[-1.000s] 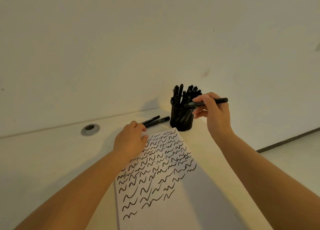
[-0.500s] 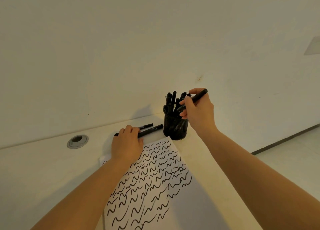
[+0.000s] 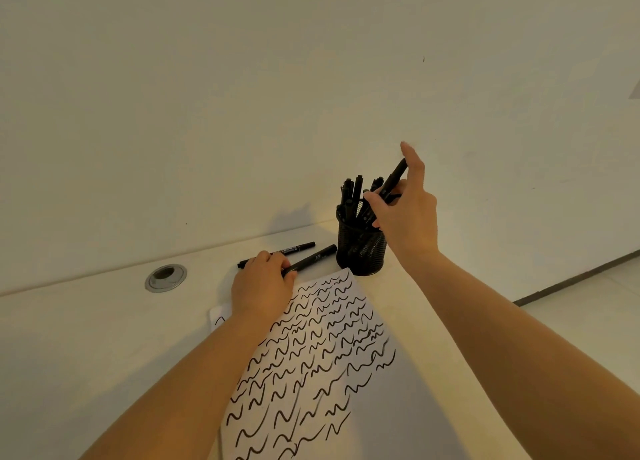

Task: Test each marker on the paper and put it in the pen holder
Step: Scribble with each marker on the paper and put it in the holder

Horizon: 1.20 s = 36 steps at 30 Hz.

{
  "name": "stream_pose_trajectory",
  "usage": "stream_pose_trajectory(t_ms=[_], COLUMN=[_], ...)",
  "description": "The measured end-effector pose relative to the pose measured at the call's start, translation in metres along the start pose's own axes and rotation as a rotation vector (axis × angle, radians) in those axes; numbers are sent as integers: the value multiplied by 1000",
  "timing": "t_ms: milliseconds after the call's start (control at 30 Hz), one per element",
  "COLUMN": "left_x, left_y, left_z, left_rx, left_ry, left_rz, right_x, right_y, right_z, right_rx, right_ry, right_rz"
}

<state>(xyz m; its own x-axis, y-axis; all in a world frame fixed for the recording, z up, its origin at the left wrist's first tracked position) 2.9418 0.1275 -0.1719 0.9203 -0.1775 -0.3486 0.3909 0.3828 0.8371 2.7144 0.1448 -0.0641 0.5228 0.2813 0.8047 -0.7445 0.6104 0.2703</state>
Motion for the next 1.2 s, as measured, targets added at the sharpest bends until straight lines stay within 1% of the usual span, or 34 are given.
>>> stream_pose_trajectory(t_ms=[67, 200, 400, 500, 567, 700, 800, 867, 933, 967, 1000, 1033, 1133, 1167, 1200], left_x=[2, 4, 4, 5, 8, 18, 16, 10, 0, -6, -12, -19, -44, -52, -59], left_y=[0, -1, 4, 7, 9, 23, 42, 56, 69, 75, 82, 88, 105, 109, 112], left_z=[-1, -2, -3, -2, -1, -2, -2, -6, -13, -18, -23, -29, -52, -61, -70], left_rx=[-1, -10, -56, -59, -56, -118, -170, -196, -206, -211, -216, -217, -189, -166, -136], left_ry=[10, 21, 33, 88, 133, 251, 242, 213, 170, 152, 137, 116, -5, -54, -104], left_rz=[-19, -39, -46, -119, -209, -398, -405, -405, -431, -459, -494, -530, -592, -592, -581], right_x=[2, 10, 11, 10, 8, 4, 6, 13, 26, 34, 42, 48, 56, 57, 57], right_y=[-1, -3, -9, -14, -17, -21, -17, -13, -4, 1, 3, 3, -11, -12, -11], right_z=[0, -6, -14, -19, -22, -23, -21, -23, -28, -32, -38, -45, -78, -90, -101], right_rx=[-4, -41, -23, 21, 53, 147, 195, 177, 82, 34, 22, 62, 389, 462, 496], right_ry=[32, 200, 288, 303, 308, 342, 318, 281, 250, 246, 231, 192, -25, -87, -149], right_rz=[-63, -341, -437, -492, -538, -663, -673, -682, -629, -561, -458, -322, 78, 178, 273])
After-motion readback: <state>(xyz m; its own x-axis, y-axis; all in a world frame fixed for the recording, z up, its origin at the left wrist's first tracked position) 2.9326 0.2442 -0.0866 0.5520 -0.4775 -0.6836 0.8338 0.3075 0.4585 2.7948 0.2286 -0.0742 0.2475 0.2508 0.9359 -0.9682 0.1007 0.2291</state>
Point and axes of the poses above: each hand's wrist, its own z-axis towards the middle knuckle, its own y-axis out of the back of the hand, x = y × z, the point moved 7 cm from there along z, towards the middle knuckle, and after that the axes turned 6 degrees about -x, right-handed, at the moved point
